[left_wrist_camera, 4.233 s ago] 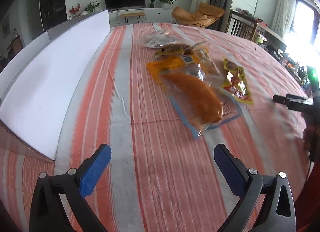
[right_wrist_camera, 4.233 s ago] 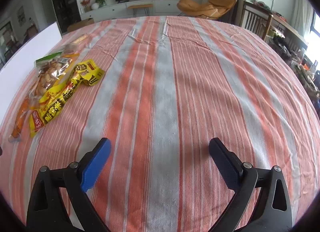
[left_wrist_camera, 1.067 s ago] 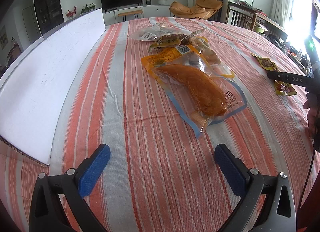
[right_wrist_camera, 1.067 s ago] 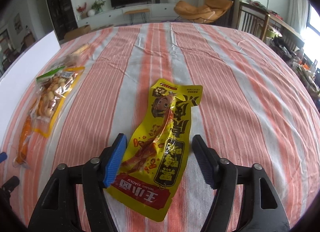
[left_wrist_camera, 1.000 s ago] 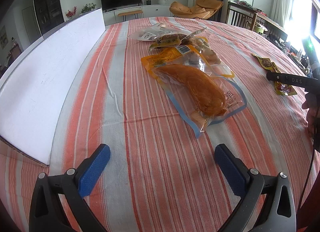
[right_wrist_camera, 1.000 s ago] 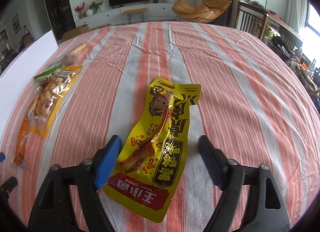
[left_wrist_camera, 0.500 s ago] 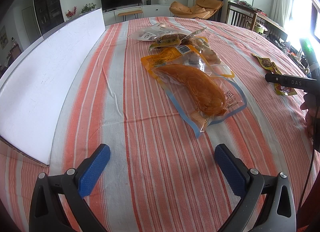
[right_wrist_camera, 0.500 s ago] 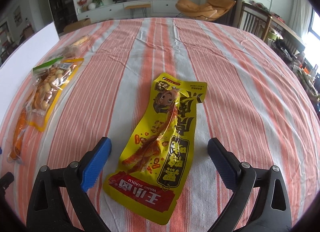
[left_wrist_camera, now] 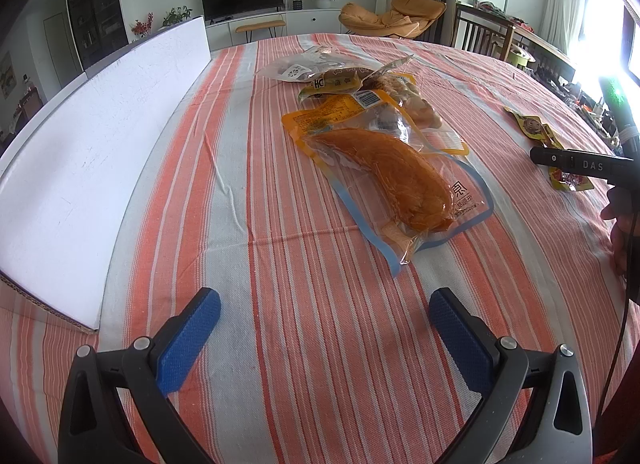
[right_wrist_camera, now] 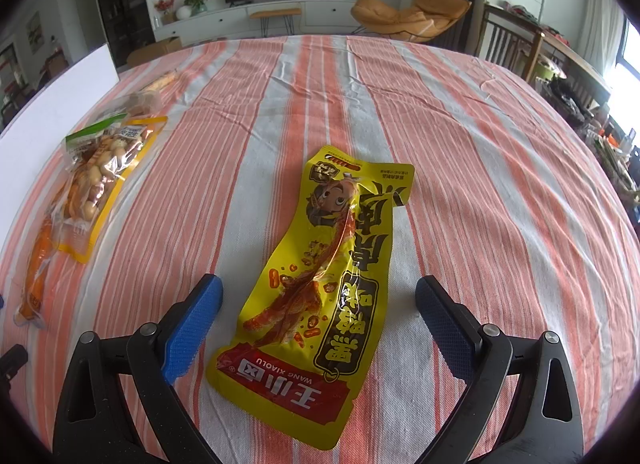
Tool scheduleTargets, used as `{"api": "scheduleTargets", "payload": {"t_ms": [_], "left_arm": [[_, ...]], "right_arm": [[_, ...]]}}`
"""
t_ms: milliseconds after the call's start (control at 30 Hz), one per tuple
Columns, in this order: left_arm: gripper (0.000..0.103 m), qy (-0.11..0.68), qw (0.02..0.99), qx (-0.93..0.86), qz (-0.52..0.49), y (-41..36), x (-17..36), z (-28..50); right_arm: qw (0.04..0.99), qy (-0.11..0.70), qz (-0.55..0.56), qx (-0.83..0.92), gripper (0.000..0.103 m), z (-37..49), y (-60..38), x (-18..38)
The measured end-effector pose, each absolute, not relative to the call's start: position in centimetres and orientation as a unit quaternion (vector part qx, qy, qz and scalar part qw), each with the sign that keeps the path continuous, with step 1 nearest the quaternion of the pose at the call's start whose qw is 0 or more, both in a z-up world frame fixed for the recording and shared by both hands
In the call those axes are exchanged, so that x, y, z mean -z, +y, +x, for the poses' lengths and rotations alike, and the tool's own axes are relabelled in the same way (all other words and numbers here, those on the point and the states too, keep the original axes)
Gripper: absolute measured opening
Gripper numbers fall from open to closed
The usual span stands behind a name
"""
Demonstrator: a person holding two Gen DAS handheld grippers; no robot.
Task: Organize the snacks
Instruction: 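Hold the yellow pack in the right tool while the left tool moves over the orange sausage bag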
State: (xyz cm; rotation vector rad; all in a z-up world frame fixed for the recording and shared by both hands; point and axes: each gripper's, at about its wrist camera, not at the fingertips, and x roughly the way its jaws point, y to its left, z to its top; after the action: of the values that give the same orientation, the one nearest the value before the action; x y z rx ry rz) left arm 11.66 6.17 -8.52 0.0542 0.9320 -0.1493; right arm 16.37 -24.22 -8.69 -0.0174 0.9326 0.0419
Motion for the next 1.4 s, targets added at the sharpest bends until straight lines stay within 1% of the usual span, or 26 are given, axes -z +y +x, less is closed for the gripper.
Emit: {"api": "scheduleTargets", "payload": {"t_ms": [333,467,533,633,700,733,833,967,1067,1133,1300,1400], "left_arm": [[0.103,0.45,0.889,0.077,0.025,6.2,8.4,11.5],[0.103,0.462,0.878,0.119,0.026,6.9,8.1,10.9],[0.103,0.468,0.874,0.128,-0.016,7.9,7.7,10.8],[0.103,0.486,0.845,0.168,-0.142,9.4,6.9,11.4],[0.103,0.498,0.827,0.185,-0.185,8.7,6.3,12.4],[0.103,0.501,0.825,0.185,-0.184,8.0,5.8,13.2],[0.103,0.499,0.84,0.17,-0.127,4.5,4.3,16.0],[0.102,0.519,0.841,0.116,-0.097,2.0,5.9,19.9],[0.101,0.524,0.843,0.083,-0.09,1.9,7.1,20.7],[0.101,0.516,0.851,0.068,-0.063,1.5,7.4,20.9],[0.103,0.508,0.859,0.06,-0.024,0.4,8.0,21.0],[0.103,0.507,0.86,0.057,-0.017,0.4,8.1,21.3]], "right_arm": [[0.893,0.449,-0.008,-0.02,0.098,16.4,-24.2,8.7],[0.893,0.449,-0.008,-0.02,0.098,16.3,-24.2,8.7],[0.893,0.449,-0.008,-0.02,0.098,16.3,-24.2,8.7],[0.893,0.449,-0.008,-0.02,0.098,16.3,-24.2,8.7],[0.893,0.449,-0.008,-0.02,0.098,16.4,-24.2,8.7],[0.893,0.449,-0.008,-0.02,0.098,16.3,-24.2,8.7],[0.893,0.449,-0.008,-0.02,0.098,16.3,-24.2,8.7],[0.893,0.449,-0.008,-0.02,0.098,16.4,-24.3,8.7],[0.893,0.449,-0.008,-0.02,0.098,16.4,-24.2,8.6],[0.893,0.449,-0.008,-0.02,0.098,16.4,-24.2,8.6],[0.893,0.449,-0.007,-0.02,0.098,16.4,-24.3,8.7],[0.893,0.449,-0.007,-0.02,0.098,16.4,-24.3,8.7]]}}
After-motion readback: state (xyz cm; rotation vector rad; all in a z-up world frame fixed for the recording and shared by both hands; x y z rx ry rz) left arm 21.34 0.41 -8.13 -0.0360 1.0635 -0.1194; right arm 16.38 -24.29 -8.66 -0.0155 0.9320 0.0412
